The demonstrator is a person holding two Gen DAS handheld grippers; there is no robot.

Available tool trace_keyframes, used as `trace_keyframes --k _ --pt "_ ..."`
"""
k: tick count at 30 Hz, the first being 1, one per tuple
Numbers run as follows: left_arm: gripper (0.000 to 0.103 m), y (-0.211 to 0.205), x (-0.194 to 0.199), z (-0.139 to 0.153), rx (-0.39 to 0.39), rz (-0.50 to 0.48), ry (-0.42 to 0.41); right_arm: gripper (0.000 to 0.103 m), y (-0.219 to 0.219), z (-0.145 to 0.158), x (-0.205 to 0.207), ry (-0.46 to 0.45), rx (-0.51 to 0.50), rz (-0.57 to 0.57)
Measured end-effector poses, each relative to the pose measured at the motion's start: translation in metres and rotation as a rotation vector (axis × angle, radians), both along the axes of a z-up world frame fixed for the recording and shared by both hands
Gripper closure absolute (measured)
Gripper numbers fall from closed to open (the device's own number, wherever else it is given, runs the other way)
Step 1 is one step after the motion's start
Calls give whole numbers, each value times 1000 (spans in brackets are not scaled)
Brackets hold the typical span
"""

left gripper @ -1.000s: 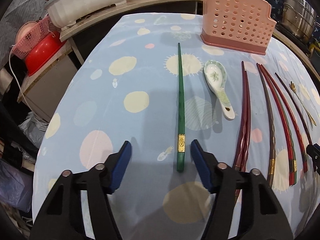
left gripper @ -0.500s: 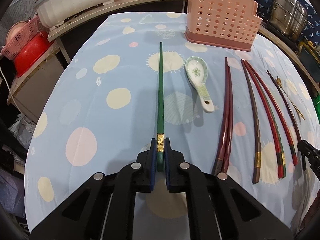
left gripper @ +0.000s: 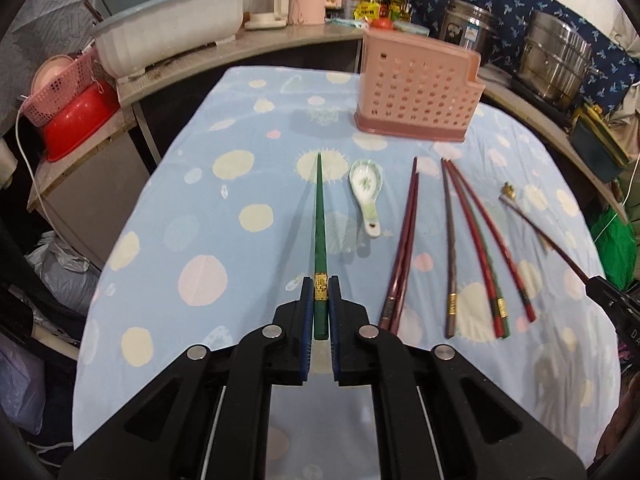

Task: Organize utensils
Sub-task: 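Grasp the green chopstick with the left tool while the right tool grasps a dark red chopstick, then carry both chopsticks over the pink basket and open both tools to drop them in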

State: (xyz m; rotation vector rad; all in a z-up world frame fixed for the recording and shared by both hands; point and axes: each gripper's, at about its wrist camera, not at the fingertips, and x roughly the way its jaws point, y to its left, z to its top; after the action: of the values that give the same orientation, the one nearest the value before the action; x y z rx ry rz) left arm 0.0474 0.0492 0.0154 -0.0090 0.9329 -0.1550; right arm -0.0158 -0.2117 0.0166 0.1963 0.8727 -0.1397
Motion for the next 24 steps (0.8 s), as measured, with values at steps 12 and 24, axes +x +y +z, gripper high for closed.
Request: trace_keyframes --k 12,24 --pt "96 -6 -5 102 -44 -57 -180 96 3 97 -6 -187 -16 40" --pt "96 -39 57 204 -68 -155 -357 96 -10 185 64 -329 -15 86"
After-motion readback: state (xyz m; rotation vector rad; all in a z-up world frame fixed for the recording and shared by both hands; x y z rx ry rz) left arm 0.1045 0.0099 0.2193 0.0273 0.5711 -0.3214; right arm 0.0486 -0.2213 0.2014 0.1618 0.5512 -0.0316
